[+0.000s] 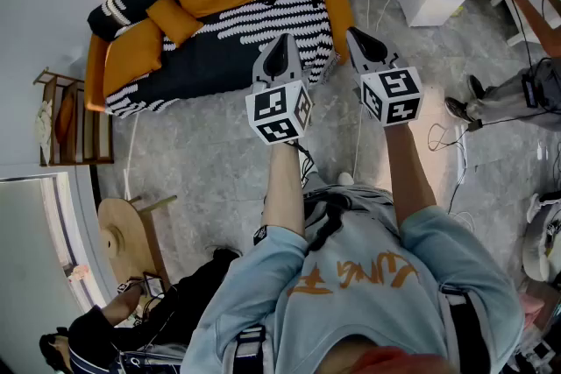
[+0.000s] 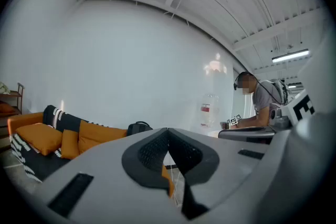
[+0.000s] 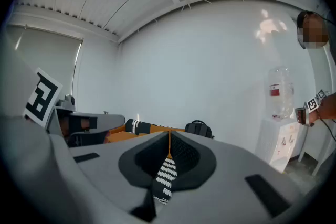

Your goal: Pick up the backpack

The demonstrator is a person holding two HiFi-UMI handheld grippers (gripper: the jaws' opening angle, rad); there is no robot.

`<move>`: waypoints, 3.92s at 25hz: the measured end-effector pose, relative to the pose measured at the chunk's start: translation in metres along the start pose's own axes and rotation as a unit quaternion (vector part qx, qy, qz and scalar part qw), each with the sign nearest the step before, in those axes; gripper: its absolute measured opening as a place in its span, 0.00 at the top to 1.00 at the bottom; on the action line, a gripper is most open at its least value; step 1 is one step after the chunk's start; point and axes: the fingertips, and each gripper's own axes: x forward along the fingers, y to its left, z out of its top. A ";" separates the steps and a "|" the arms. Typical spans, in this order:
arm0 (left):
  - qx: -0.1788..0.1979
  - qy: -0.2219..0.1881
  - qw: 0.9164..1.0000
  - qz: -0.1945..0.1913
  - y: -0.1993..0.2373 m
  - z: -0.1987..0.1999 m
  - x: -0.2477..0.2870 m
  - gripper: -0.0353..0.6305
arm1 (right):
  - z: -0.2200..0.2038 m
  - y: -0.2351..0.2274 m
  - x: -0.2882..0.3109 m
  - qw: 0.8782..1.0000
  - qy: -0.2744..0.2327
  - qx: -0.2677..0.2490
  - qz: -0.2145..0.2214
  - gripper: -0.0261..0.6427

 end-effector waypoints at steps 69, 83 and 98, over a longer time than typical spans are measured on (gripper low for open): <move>-0.058 0.083 0.995 -0.011 0.194 -0.025 0.415 0.91 | 0.011 -0.196 0.426 0.996 0.050 0.063 0.036 0.92; -0.107 0.164 0.981 -0.008 0.261 -0.090 0.457 0.91 | -0.056 -0.152 0.496 0.985 0.133 0.087 0.070 0.92; -0.104 0.214 0.970 -0.054 0.282 -0.116 0.507 0.91 | -0.094 -0.164 0.541 0.978 0.173 0.115 0.019 0.92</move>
